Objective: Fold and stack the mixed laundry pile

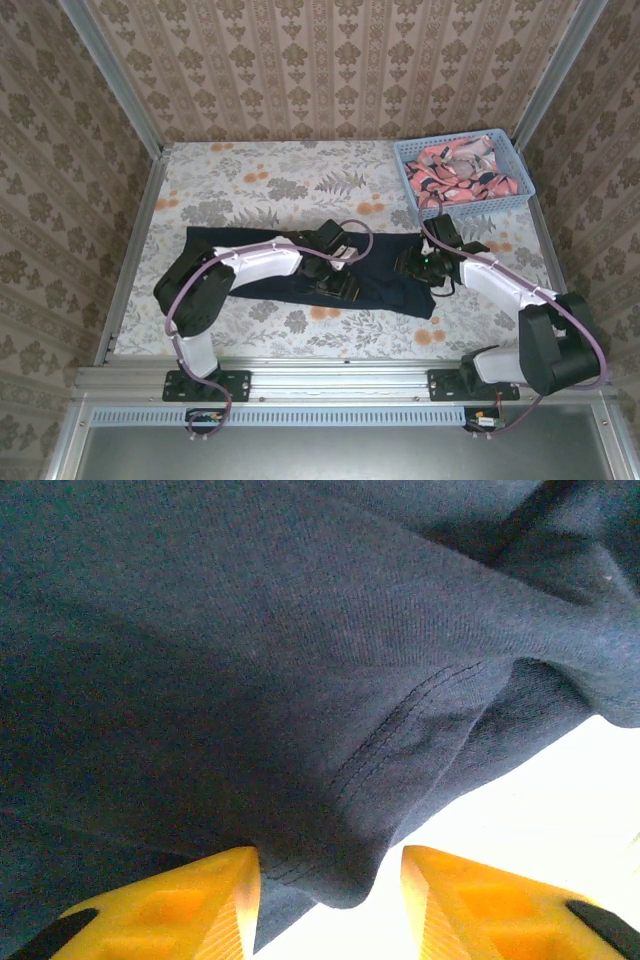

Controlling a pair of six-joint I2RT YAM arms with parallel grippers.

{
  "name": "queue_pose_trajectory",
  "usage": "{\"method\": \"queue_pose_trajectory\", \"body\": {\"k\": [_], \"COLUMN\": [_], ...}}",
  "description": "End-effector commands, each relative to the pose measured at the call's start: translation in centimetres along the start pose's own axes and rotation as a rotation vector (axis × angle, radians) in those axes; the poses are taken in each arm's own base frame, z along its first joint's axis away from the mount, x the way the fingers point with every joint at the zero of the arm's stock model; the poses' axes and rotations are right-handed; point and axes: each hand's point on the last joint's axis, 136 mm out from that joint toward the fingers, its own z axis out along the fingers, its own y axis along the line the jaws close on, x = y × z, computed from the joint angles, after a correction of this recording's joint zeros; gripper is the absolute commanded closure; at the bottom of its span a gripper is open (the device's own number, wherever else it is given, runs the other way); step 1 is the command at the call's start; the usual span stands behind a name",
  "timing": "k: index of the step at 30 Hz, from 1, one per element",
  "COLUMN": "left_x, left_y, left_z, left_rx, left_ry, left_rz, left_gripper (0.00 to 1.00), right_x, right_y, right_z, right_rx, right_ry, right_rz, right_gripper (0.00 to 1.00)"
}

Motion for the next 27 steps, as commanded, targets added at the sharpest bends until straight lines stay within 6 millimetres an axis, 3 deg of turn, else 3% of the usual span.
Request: {"method": "queue_pose_trajectory", "body": {"k": [1, 6, 10, 18, 21, 26, 27], "left_x": [0.1, 0.4, 0.2, 0.2, 1.6, 4.2, 4.4], "left_y": [-0.4, -0.2, -0.2, 0.7, 1.0, 2.1, 2.6], "left_z": [0.4, 0.8, 0.4, -4.2, -4.2, -3.0, -3.0], "left_rx": [-0.003, -0.014, -0.033, -0.14, -0.167, -0.233, -0.267], "left_ry": [0.023, 0.04, 0.044, 0.032, 0.075, 0.165, 0.176], "left_rz": [0.019, 0.022, 0.035, 0.086, 0.099, 0.117, 0.128], "left_gripper": [0.59, 0.73, 1.0, 1.0, 1.0, 1.0, 0.95], "right_x": [0.6, 0.2, 0.1, 0.0, 0.4, 0.2, 0.2], "right_y": [-0.1, 0.0, -0.2, -1.5, -2.1, -2.1, -2.1], "right_z": [0.6, 0.7, 0.7, 1.3, 2.3, 2.2, 2.1], "right_rx": [-0.007, -0.005, 0.005, 0.073, 0.1, 0.104, 0.107], "right_ry": [0.019, 0.007, 0.002, -0.003, 0.024, 0.02, 0.017], "right_rz": [0.016, 0.021, 0.022, 0.042, 0.056, 0.058, 0.056], "right_gripper": [0.52, 0.52, 0.52, 0.54, 0.55, 0.55, 0.55]}}
